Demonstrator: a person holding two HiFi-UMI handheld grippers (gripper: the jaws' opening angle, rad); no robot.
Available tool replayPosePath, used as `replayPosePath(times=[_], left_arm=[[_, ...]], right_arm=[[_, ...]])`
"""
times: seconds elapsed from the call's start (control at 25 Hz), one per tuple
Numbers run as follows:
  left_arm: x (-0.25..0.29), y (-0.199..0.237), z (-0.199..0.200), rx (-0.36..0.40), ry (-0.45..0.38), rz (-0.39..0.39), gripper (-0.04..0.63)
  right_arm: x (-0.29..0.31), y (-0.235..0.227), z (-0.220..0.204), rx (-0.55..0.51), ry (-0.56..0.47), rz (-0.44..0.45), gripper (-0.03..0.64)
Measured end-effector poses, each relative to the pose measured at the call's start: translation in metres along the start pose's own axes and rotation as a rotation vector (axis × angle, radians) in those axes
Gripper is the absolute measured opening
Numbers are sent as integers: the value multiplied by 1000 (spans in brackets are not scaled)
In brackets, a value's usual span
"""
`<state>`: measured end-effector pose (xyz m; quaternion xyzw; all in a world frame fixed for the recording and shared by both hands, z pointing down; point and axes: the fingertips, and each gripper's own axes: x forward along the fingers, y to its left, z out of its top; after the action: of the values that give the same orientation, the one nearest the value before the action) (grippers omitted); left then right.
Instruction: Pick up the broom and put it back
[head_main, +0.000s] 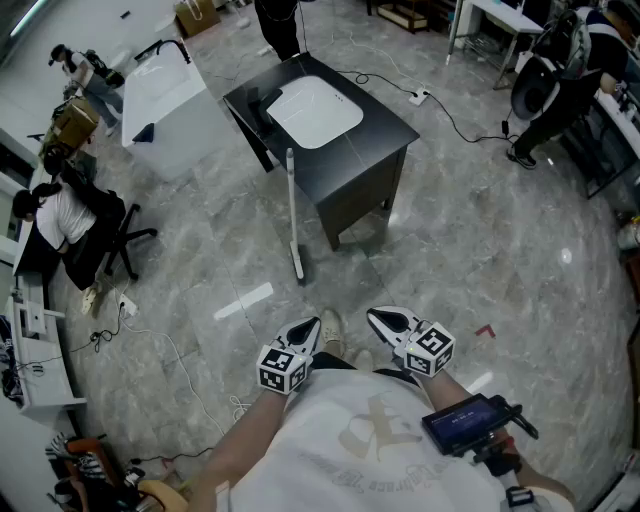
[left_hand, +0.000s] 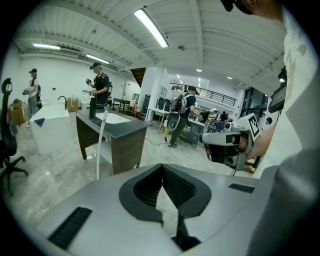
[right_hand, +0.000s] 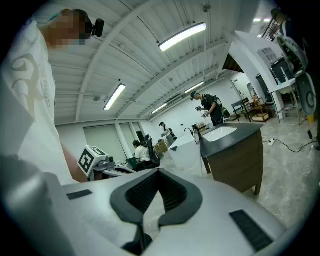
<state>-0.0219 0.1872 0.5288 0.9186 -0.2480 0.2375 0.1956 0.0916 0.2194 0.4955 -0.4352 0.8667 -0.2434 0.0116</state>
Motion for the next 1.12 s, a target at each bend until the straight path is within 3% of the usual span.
replayPosePath(times=[0.32,0.84,1.12], left_arm=[[-6,0,-4,-3,-9,29,12],[-40,15,-11,-54,-37,114,12],[-38,26,-19,-77,-33,106,12]], right_arm=[[-1,-2,0,-24,-6,-5,17],[15,7,-12,-32,78,1,17],[31,3,-25,-20,131,-22,17]])
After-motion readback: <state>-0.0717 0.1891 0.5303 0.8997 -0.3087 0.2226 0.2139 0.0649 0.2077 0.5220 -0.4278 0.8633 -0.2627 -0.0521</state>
